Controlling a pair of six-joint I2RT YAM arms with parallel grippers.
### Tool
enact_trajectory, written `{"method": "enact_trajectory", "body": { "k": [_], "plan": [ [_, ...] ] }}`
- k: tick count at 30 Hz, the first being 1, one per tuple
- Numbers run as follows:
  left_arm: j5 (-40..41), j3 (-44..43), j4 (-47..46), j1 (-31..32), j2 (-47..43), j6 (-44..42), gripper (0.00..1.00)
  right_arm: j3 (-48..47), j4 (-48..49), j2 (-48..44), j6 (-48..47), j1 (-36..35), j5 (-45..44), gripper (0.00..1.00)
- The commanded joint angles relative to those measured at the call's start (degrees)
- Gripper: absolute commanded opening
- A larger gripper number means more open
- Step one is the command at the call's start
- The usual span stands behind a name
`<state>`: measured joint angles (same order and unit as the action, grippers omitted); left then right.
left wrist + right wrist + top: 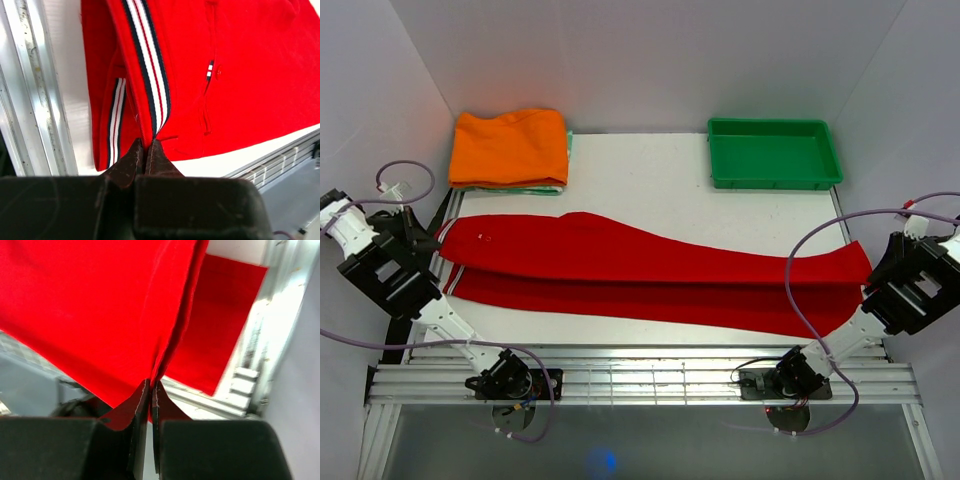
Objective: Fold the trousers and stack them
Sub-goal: Fold the trousers
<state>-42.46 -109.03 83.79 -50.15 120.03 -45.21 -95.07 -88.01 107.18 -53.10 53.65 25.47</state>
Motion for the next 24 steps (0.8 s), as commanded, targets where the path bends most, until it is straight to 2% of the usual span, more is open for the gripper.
{"method": "enact_trajectory", "body": {
  "k": [1, 3, 5, 7, 10, 18, 24],
  "plan": [
    [-2.02, 4.95, -3.46, -5.04, -7.79, -7.77, 0.0, 1.97, 14.96, -4.07, -8.15, 11.03, -4.02, 0.08],
    [-0.62, 10.32, -3.54, -5.39, -7.01, -11.03, 0.0, 6.45, 16.28, -4.52, -11.14, 12.18, -6.66, 0.08],
    [1.58, 14.0, -5.2, -5.92, -5.17, -11.83, 0.0, 14.88, 21.19, -5.22, -12.55, 13.75, -8.85, 0.08],
    [5.17, 20.51, -10.82, -6.01, -4.28, -10.69, 0.0, 23.47, 28.02, -5.31, -13.43, 14.38, -12.54, 0.08],
    [9.4, 27.44, -20.75, -5.92, -2.79, -7.0, 0.0, 30.0, 33.58, -2.95, -11.94, 14.29, -15.19, 0.08],
    [16.61, 30.2, -29.82, -5.84, 1.87, -0.5, 0.0, 35.12, 45.18, 0.58, -9.48, 14.12, -19.05, 0.08],
    [15.22, 25.28, -30.88, -5.84, 2.49, 6.27, 0.0, 32.58, 45.55, 0.93, -4.39, 10.08, -15.99, 0.08]
  ]
}}
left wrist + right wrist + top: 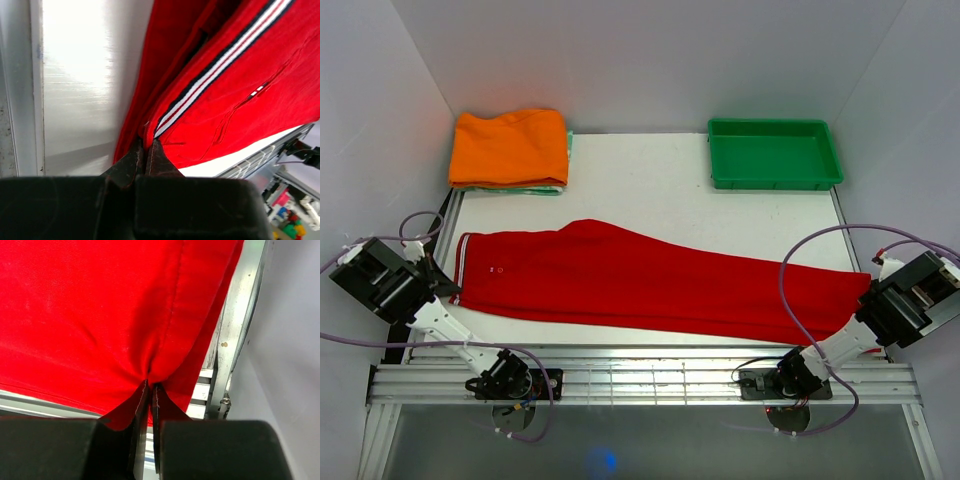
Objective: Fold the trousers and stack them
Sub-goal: Fold the trousers
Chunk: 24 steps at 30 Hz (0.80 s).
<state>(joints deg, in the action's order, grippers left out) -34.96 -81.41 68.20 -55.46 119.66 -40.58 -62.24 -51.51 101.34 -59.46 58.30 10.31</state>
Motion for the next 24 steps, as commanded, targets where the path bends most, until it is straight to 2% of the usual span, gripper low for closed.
{"method": "enact_trajectory", "body": {
  "k": [1, 5, 10, 18, 24],
  "plan": [
    [7.11, -3.14, -15.38, -0.52, 2.95, 2.25, 0.0, -0.34, 9.84, 6.68, 2.85, 3.33, -0.55, 0.08],
    [6.13, -7.27, -13.63, -0.35, 5.84, 6.29, 0.0, -1.13, 11.69, 6.68, 8.47, -2.31, 0.59, 0.08],
    [4.03, -5.44, -12.83, 0.18, 5.06, 7.27, 0.0, -3.94, 12.22, 5.45, 12.35, -7.76, 1.65, 0.08],
    [-0.1, -2.79, -12.22, 0.88, 3.13, 8.93, 0.0, -17.11, 8.37, 6.59, 14.9, -9.35, 2.35, 0.08],
    [0.33, -1.21, -13.62, 0.88, 1.02, 9.11, 0.0, -18.62, 7.21, 7.03, 13.94, -9.61, 1.03, 0.08]
  ]
}}
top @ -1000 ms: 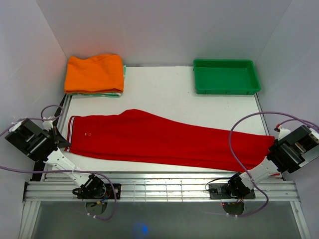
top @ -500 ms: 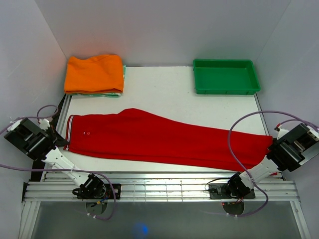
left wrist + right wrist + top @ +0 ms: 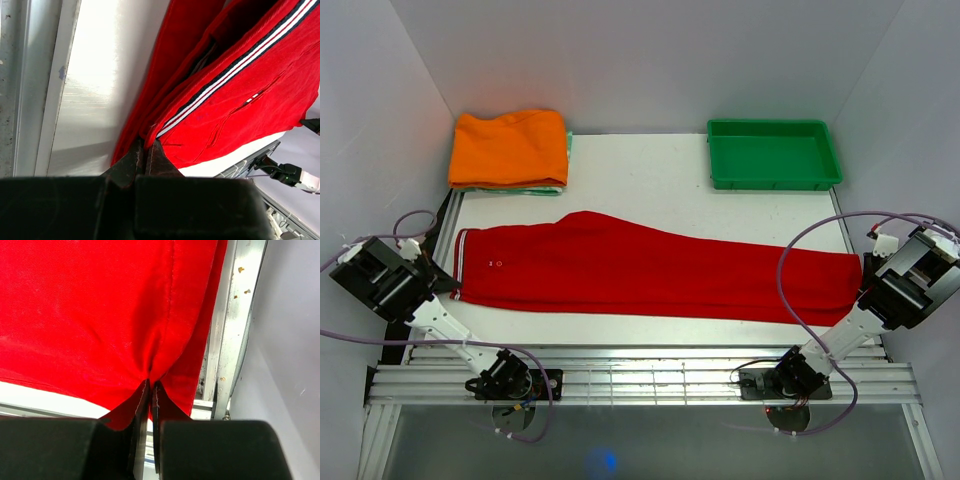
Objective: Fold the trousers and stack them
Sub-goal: Fold the trousers
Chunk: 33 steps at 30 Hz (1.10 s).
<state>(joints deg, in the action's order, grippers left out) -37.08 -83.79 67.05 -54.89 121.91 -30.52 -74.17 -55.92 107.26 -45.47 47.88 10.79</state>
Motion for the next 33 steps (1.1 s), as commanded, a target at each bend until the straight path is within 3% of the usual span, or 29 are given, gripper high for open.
{"method": "enact_trajectory", "body": {
  "k": [1, 3, 7, 10, 11, 15, 20, 22, 25, 28, 33],
  "plan": [
    [2.63, 1.17, -12.47, 0.31, -1.41, -0.94, 0.0, -6.77, 10.93, 1.54, -0.05, 0.73, 0.73, 0.08],
    [1.4, 0.91, -10.98, 0.31, -2.11, -2.86, 0.02, -6.69, 9.52, 1.98, -0.14, 0.38, 1.34, 0.08],
    [-7.1, 2.75, -9.83, 0.14, -9.74, -10.59, 0.39, -5.28, 6.8, -0.47, -0.67, 0.29, 4.06, 0.08],
    [-10.46, 2.23, -9.3, 0.31, -17.19, -15.6, 0.57, -5.98, 3.28, -2.49, -1.02, 0.29, 6.26, 0.08],
    [-11.95, 1.62, -9.3, 0.31, -18.88, -16.58, 0.72, -6.51, 2.06, -3.02, -1.11, 0.29, 6.44, 0.08],
    [-15.12, -2.25, -10.09, 0.84, -25.65, -19.83, 0.79, -8.09, -1.72, -4.95, -1.72, 0.64, 7.75, 0.08],
    [-13.81, 3.42, -10.71, 9.86, -34.61, -22.55, 0.76, -10.81, -6.21, -5.22, -1.2, 0.64, 10.13, 0.08],
    [-12.06, 8.26, -9.83, 16.09, -36.47, -23.27, 0.7, -12.05, -8.14, -5.48, -0.85, 0.64, 11.36, 0.08],
    [-6.37, 20.48, -17.98, 22.43, -37.71, -15.81, 0.56, -14.06, -10.77, -5.49, -0.32, 0.46, 12.5, 0.08],
    [3.11, 29.37, -26.6, 25.62, -31.75, -9.21, 0.37, -18.7, -15.16, -4.61, -0.05, 0.55, 13.82, 0.08],
    [13.6, 31.85, -33.2, 25.71, -18.21, -4.73, 0.19, -24.26, -19.22, -4.78, 1.44, 0.64, 14.27, 0.08]
  ]
}}
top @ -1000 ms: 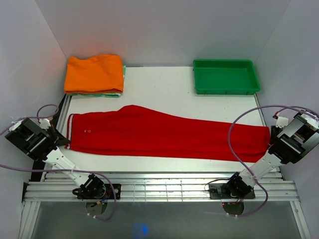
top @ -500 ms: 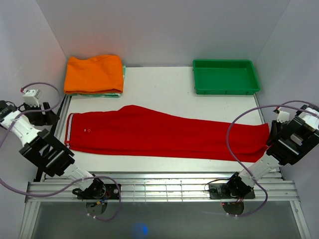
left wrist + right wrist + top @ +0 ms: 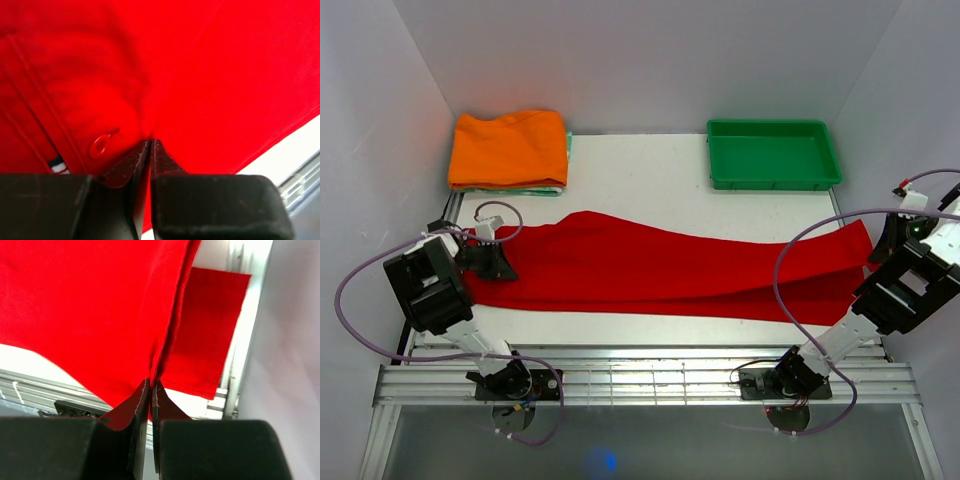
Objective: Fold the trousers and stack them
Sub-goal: Fold the trousers
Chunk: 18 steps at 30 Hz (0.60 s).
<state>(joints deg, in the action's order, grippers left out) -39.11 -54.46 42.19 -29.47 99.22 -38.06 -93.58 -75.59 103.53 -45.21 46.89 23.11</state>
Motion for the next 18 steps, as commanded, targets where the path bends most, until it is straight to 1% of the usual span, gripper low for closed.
{"method": "enact_trajectory", "body": {
  "k": [1, 2, 7, 10, 12, 16, 18],
  "plan": [
    [16.69, 2.43, -8.88, 0.12, 6.93, 4.82, 0.17, -4.86, 0.45, -2.44, 0.57, 1.62, 1.24, 0.08],
    [17.22, 2.08, -9.06, 0.12, 8.0, 5.45, 0.15, -4.51, 0.45, -3.23, 0.21, 1.62, -0.42, 0.08],
    [18.46, 0.58, -9.41, 0.12, 10.82, 8.62, 0.11, -1.26, 0.45, -9.29, -4.96, 3.98, -4.3, 0.08],
    [19.42, -0.12, -9.32, 0.03, 12.14, 9.23, 0.1, 4.79, 0.53, -10.71, -9.62, 7.59, -6.32, 0.08],
    [19.51, -0.56, -9.06, 0.03, 12.58, 9.32, 0.1, 9.79, 1.32, -8.88, -11.13, 10.57, -7.47, 0.08],
    [20.04, -1.35, -8.62, 0.03, 12.23, 9.59, 0.1, 15.34, 7.46, -1.94, -9.81, 12.78, -8.17, 0.08],
    [20.13, -1.88, -7.92, 0.03, 12.05, 9.33, 0.11, 17.37, 13.34, 0.35, -7.63, 12.61, -7.74, 0.08]
  ]
}}
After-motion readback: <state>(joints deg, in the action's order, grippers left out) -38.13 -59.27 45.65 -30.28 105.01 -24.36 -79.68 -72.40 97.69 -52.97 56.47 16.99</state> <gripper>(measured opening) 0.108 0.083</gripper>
